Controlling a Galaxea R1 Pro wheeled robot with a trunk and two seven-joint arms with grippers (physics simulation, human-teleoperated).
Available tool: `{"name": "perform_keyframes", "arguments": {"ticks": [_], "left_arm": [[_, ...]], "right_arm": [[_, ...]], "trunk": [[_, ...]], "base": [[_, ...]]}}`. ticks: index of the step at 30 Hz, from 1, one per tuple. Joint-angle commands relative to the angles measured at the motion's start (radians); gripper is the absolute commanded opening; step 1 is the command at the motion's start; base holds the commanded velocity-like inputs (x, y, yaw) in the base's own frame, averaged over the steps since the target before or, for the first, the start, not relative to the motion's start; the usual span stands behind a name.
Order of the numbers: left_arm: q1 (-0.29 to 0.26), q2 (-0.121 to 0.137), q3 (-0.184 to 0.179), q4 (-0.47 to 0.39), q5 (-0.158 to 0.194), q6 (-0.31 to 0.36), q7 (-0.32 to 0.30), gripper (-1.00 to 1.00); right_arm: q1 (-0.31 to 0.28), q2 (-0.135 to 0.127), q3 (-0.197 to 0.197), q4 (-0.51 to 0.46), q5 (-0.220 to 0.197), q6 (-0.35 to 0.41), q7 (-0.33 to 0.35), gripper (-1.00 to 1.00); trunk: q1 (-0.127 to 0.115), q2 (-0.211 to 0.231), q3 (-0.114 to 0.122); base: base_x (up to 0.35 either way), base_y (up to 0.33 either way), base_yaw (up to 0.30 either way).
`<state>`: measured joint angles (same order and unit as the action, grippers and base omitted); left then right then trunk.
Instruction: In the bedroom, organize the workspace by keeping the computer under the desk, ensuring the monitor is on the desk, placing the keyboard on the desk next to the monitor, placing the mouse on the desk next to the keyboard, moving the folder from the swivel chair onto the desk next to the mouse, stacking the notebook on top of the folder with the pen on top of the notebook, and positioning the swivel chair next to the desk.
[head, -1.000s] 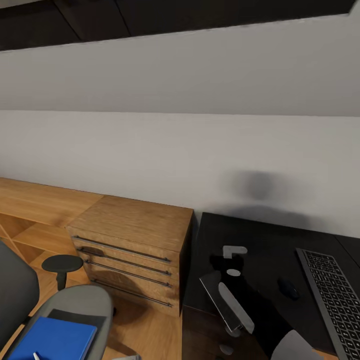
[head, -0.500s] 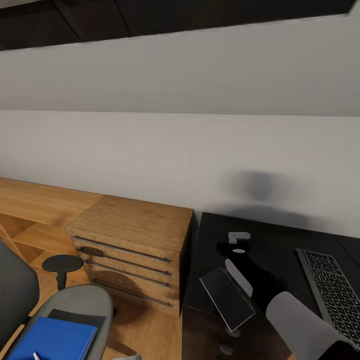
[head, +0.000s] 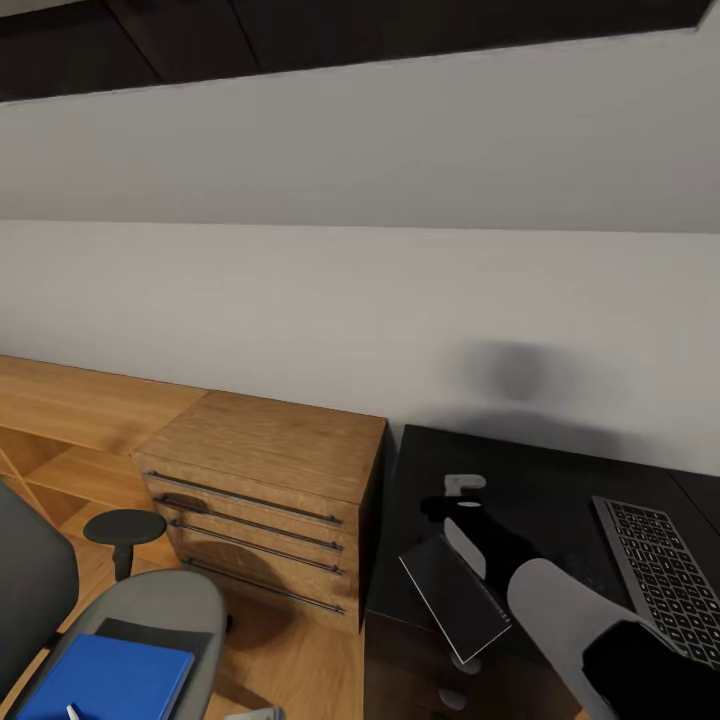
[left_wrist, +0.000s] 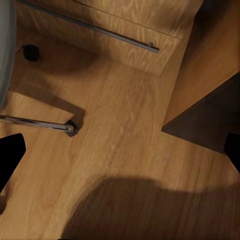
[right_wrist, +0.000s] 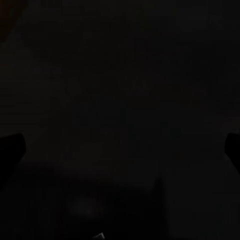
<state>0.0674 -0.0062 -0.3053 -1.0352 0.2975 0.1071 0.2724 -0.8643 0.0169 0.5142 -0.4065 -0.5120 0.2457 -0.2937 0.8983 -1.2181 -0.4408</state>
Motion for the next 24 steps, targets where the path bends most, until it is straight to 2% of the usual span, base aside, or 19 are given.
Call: {"name": "perform_keyframes", "arguments": {"ticks": [1, 24], "left_arm": [[0.0, 0.0, -0.002, -0.002, 0.008, 0.004, 0.007, 1.0], [0.0, 0.001, -0.004, 0.006, 0.008, 0.0, 0.01, 1.0]], "right_arm": [[-0.001, 0.0, 0.009, -0.001, -0.007, 0.004, -0.008, 1.0], [0.001, 0.007, 0.001, 0.041, -0.018, 0.047, 0.02, 1.0]], "trunk": [[0.0, -0.001, -0.001], [0.0, -0.001, -0.001]], "base": [[0.0, 0.0, 0.0], [0.0, 0.0, 0.0]]}}
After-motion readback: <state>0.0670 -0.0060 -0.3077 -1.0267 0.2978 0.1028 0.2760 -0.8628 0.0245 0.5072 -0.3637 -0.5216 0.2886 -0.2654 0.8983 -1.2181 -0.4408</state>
